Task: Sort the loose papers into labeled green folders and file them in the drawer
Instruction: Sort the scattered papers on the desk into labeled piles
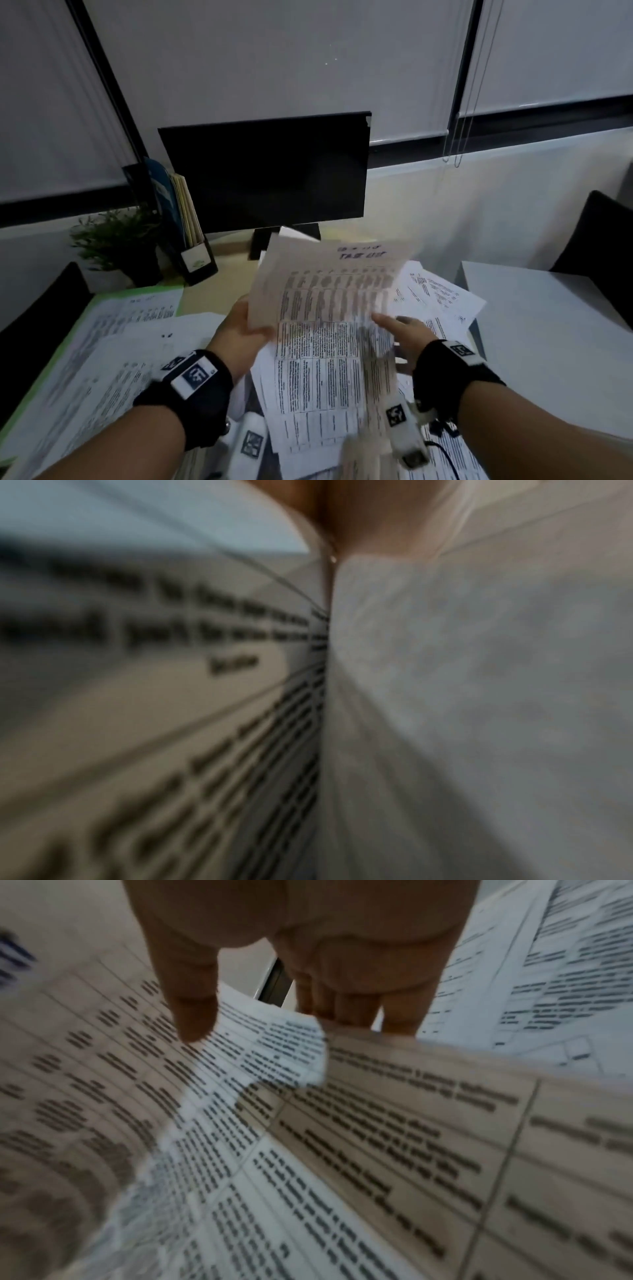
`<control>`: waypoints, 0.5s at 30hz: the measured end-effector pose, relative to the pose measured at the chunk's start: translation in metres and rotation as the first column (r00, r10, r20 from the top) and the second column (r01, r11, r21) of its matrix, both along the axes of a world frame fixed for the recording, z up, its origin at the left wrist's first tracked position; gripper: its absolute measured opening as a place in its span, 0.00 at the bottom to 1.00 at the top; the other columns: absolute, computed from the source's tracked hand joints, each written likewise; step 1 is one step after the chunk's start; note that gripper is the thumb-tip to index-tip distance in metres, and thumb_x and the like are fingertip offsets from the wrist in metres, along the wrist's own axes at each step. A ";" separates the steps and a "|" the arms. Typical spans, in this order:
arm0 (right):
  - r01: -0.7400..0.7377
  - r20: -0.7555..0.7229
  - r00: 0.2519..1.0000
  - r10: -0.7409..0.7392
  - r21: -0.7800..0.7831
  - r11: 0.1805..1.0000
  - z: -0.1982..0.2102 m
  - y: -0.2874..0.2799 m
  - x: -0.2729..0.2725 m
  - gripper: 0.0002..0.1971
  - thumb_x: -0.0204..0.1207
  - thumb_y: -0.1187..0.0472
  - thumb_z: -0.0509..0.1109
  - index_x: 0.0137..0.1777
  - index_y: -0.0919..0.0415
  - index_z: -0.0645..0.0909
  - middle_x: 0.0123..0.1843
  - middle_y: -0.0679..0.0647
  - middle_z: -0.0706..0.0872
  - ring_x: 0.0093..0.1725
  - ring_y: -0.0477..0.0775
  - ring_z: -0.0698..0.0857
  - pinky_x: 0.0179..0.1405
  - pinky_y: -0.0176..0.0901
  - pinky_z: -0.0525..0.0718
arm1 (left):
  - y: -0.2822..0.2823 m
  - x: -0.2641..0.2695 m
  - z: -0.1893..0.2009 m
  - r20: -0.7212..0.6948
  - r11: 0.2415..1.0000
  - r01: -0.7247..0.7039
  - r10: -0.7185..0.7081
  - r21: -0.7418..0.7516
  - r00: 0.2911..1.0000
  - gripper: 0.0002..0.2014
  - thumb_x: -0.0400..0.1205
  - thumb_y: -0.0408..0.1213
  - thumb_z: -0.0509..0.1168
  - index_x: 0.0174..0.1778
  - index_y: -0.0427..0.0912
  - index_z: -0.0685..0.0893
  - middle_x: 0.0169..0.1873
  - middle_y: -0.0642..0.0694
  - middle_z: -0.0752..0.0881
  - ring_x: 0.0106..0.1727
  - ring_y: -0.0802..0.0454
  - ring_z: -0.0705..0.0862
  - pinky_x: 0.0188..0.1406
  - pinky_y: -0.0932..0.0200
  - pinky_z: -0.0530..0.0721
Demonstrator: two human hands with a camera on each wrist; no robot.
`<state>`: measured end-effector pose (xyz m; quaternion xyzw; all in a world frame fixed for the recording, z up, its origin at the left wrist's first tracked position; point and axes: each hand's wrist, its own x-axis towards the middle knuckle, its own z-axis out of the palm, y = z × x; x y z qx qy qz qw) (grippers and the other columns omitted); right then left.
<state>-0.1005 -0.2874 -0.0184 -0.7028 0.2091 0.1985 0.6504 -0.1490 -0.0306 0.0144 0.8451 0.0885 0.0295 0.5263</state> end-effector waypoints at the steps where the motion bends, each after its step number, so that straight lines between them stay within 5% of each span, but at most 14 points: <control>1: -0.035 -0.016 0.999 0.035 0.013 0.999 -0.009 0.000 0.004 0.51 0.56 0.45 0.84 0.78 0.59 0.64 0.69 0.63 0.76 0.61 0.66 0.80 0.59 0.65 0.82 | 0.004 0.001 -0.009 -0.037 0.998 -0.039 0.038 -0.043 0.999 0.28 0.78 0.26 0.68 0.68 0.55 0.68 0.60 0.46 0.83 0.58 0.46 0.82 0.56 0.56 0.80; 4: -0.159 0.062 0.984 0.165 -0.092 0.983 -0.019 0.010 0.016 0.24 0.64 0.60 0.79 0.60 0.62 0.80 0.54 0.63 0.87 0.50 0.66 0.87 0.53 0.67 0.85 | 0.018 0.000 -0.035 -0.181 0.981 -0.147 0.122 -0.128 0.976 0.45 0.75 0.28 0.73 0.79 0.57 0.53 0.74 0.48 0.68 0.74 0.45 0.70 0.71 0.48 0.72; 8: -0.122 0.116 0.984 0.138 -0.135 0.983 -0.011 0.017 0.020 0.07 0.74 0.63 0.74 0.49 0.59 0.79 0.45 0.56 0.86 0.40 0.57 0.87 0.42 0.47 0.85 | 0.057 0.008 -0.094 -0.355 0.991 -0.136 0.129 0.005 0.926 0.41 0.62 0.46 0.83 0.71 0.46 0.73 0.60 0.44 0.84 0.55 0.46 0.86 0.53 0.47 0.86; 10: -0.129 0.004 0.991 0.135 -0.256 0.958 -0.015 0.013 0.020 0.08 0.79 0.62 0.68 0.57 0.61 0.80 0.53 0.61 0.85 0.45 0.58 0.87 0.43 0.45 0.85 | 0.057 -0.002 -0.096 -0.343 0.980 -0.184 0.197 0.070 0.918 0.26 0.67 0.31 0.78 0.61 0.38 0.79 0.50 0.39 0.87 0.51 0.42 0.87 0.47 0.53 0.85; 12: -0.203 -0.135 0.978 0.158 -0.467 0.861 -0.025 0.006 0.018 0.19 0.81 0.61 0.64 0.71 0.63 0.75 0.67 0.63 0.80 0.63 0.61 0.82 0.61 0.48 0.81 | 0.054 -0.014 -0.098 -0.341 0.969 -0.214 0.244 0.123 0.908 0.14 0.73 0.19 0.67 0.52 0.36 0.79 0.45 0.39 0.86 0.49 0.40 0.84 0.47 0.56 0.79; 15: -0.342 -0.246 0.940 0.237 -0.661 0.668 -0.049 0.009 0.010 0.27 0.76 0.56 0.68 0.75 0.54 0.67 0.71 0.61 0.71 0.66 0.62 0.78 0.67 0.53 0.78 | 0.059 -0.027 -0.122 -0.397 0.969 -0.177 0.233 0.174 0.888 0.18 0.80 0.24 0.61 0.60 0.48 0.70 0.49 0.41 0.84 0.50 0.41 0.83 0.52 0.51 0.81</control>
